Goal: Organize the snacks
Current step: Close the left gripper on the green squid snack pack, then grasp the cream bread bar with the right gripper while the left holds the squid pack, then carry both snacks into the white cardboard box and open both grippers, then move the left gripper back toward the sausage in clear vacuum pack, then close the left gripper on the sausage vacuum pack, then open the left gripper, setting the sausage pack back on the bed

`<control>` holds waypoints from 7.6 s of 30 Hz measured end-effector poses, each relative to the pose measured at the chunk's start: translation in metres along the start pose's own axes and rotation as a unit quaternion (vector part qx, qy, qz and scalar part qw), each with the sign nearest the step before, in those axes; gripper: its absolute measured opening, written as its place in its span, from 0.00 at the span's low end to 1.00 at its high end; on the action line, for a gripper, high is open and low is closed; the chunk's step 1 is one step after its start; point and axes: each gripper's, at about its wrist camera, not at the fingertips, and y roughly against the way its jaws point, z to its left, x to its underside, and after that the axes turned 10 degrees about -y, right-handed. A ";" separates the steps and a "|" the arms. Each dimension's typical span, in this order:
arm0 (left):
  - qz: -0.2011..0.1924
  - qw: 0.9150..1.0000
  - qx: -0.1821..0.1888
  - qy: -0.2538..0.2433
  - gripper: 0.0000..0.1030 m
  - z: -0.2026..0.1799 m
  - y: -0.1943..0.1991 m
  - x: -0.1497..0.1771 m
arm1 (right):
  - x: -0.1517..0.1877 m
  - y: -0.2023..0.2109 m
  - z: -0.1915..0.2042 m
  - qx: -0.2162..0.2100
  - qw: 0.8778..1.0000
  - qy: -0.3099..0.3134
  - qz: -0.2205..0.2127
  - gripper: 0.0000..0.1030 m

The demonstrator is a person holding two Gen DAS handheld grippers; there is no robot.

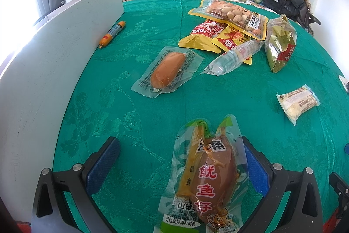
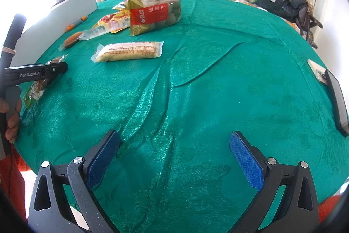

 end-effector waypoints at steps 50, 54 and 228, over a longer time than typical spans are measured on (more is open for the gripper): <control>0.068 0.996 0.035 -0.035 0.75 0.000 0.015 0.005 | -0.141 -0.087 0.030 -0.011 0.967 -0.214 0.140 0.73; 0.045 0.996 0.033 -0.074 0.58 -0.018 0.027 0.011 | -0.146 -0.093 0.062 0.034 0.983 -0.114 0.140 0.30; -0.004 0.999 -0.024 0.034 1.00 0.039 -0.036 -0.039 | -0.102 -0.073 -0.027 0.022 0.999 -0.030 -0.003 0.95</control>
